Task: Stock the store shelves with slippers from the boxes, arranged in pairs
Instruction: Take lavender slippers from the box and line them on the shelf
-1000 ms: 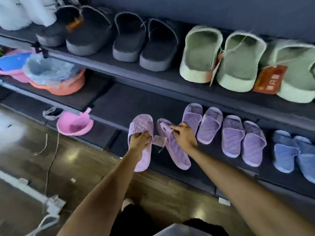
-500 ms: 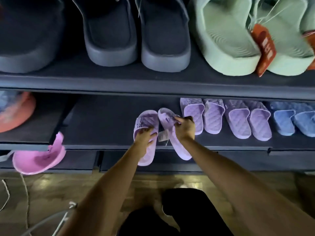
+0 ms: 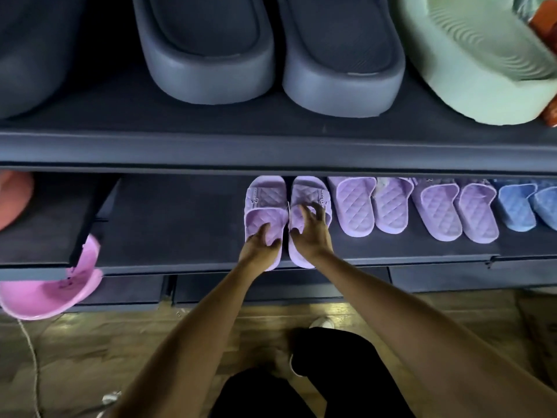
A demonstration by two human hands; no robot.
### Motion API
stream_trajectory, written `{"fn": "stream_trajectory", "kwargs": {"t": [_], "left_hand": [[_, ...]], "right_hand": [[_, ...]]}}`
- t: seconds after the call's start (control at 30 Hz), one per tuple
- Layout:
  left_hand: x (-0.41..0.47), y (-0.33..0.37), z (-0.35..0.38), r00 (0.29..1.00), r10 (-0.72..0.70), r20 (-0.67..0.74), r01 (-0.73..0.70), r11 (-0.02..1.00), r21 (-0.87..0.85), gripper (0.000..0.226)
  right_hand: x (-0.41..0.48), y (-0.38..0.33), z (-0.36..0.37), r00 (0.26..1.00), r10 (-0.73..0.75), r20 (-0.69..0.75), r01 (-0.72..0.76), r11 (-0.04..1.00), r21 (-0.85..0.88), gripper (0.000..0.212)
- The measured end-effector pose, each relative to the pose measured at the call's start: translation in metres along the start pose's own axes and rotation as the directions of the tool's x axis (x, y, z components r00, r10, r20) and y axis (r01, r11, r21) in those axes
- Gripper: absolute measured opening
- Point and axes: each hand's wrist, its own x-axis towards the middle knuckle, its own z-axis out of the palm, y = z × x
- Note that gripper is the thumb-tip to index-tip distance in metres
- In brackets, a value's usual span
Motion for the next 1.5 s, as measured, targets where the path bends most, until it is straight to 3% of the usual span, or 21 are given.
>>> {"fn": "stream_trajectory", "kwargs": {"t": [0.1,0.23,0.37,0.57,0.77,0.97,1.13,1.27,1.37,1.5], "left_hand": [[-0.007,-0.024,0.01,0.981,0.191,-0.018,-0.166,0.893,0.418,0.067],[-0.006,-0.044,0.019,0.971,0.221,0.094,-0.233,0.766,0.6,0.086],[0.005,-0.043,0.018,0.965,0.242,0.097,-0.255,0.796,0.549,0.082],[0.035,-0.02,0.015,0.965,0.244,0.092,-0.257,0.829,0.497,0.078],[0.045,0.005,0.022,0.966,0.257,-0.039,-0.176,0.757,0.629,0.072],[0.003,0.029,0.021,0.971,0.239,-0.019,-0.162,0.716,0.679,0.065],[-0.037,0.058,0.011,0.956,0.292,0.018,-0.221,0.679,0.7,0.061],[-0.065,0.099,0.028,0.955,0.283,0.092,-0.276,0.728,0.628,0.061],[-0.086,0.128,0.046,0.928,0.355,0.113,-0.349,0.724,0.595,0.063],[-0.112,0.161,0.073,0.936,0.332,0.118,-0.333,0.722,0.607,0.064]], "right_hand": [[-0.014,0.015,0.014,1.0,-0.005,-0.012,0.003,0.993,-0.116,0.05],[-0.024,0.036,0.023,0.979,-0.094,0.183,0.158,0.911,-0.38,0.066],[-0.014,0.042,0.021,0.97,-0.17,0.173,0.222,0.911,-0.347,0.061],[0.022,0.047,0.007,0.976,-0.167,0.14,0.21,0.897,-0.389,0.054],[0.042,0.052,-0.003,0.956,-0.197,0.218,0.261,0.91,-0.323,0.066],[0.003,0.045,-0.04,0.93,-0.161,0.33,0.274,0.902,-0.334,0.062],[-0.042,0.044,-0.077,0.932,-0.06,0.357,0.157,0.955,-0.25,0.052],[-0.075,0.059,-0.1,0.922,0.033,0.386,0.038,0.984,-0.174,0.053],[-0.082,0.077,-0.123,0.935,0.03,0.354,0.037,0.983,-0.182,0.055],[-0.105,0.12,-0.173,0.951,-0.034,0.307,0.126,0.95,-0.287,0.056]]}}
